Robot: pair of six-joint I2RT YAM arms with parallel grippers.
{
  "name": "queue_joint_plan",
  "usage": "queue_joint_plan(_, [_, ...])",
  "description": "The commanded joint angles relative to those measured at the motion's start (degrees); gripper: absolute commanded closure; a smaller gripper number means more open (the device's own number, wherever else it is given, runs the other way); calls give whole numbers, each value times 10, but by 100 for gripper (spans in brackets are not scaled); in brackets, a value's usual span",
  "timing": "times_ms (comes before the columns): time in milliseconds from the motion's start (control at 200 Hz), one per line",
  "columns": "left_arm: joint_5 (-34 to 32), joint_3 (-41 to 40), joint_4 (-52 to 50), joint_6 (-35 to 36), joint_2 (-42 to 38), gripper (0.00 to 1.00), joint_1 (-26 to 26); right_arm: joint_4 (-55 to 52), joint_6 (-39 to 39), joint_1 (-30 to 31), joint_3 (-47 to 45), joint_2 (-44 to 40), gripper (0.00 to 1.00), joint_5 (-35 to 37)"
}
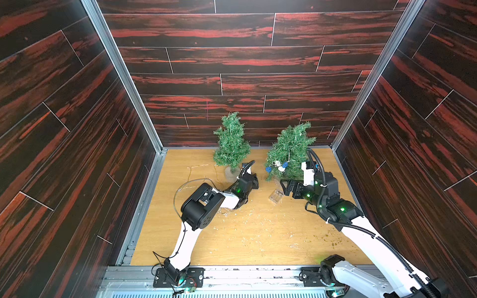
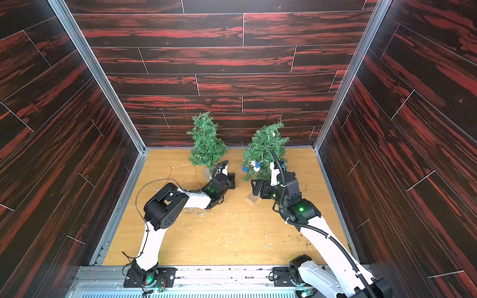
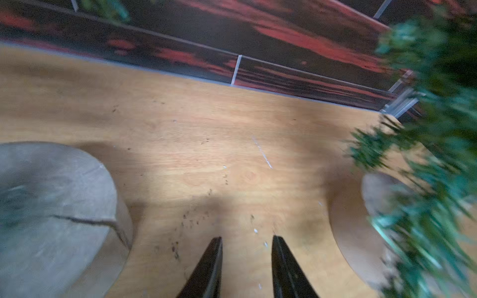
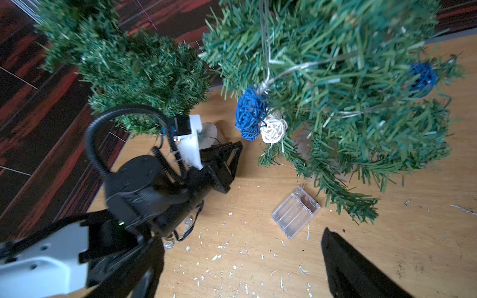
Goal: Remove string lights from the small christmas tree
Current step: Move the christmas tree to the center of the board.
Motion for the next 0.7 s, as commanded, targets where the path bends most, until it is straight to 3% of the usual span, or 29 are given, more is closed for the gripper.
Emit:
queue_joint_plan(0, [-38, 18, -43, -42, 8, 65, 5, 1, -4, -2, 13, -21, 1, -6])
queue_joint_plan(190, [-95, -17, -50, -47, 4, 66, 8, 1, -8, -2, 15, -29, 1, -5])
queue_joint_plan(696, [-94, -52, -96, -106, -18, 66, 59, 5, 3, -3, 0, -35, 1, -20])
